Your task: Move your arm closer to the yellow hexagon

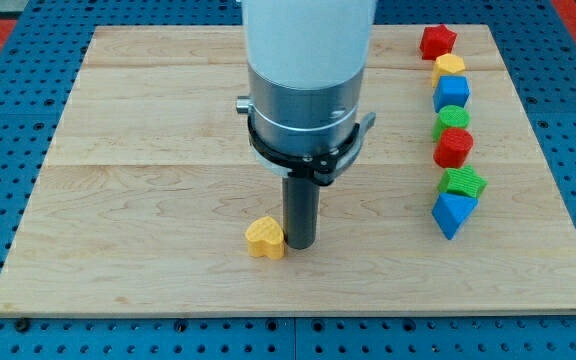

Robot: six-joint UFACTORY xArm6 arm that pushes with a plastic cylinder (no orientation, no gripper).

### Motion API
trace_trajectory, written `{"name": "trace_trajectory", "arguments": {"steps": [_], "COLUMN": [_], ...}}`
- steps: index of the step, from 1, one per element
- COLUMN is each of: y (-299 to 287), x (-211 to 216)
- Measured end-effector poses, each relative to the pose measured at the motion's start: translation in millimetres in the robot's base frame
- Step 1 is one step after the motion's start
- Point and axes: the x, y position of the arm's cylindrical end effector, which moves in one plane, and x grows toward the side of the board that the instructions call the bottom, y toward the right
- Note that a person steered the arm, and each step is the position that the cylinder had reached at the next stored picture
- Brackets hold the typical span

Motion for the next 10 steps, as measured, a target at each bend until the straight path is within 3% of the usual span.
{"name": "trace_trajectory", "arguments": {"steps": [1, 2, 3, 4, 5, 7, 8, 10], "y": [24, 105, 197, 289, 339, 339, 313, 220], "x": [0, 55, 71, 5, -79, -241, -266, -262]}}
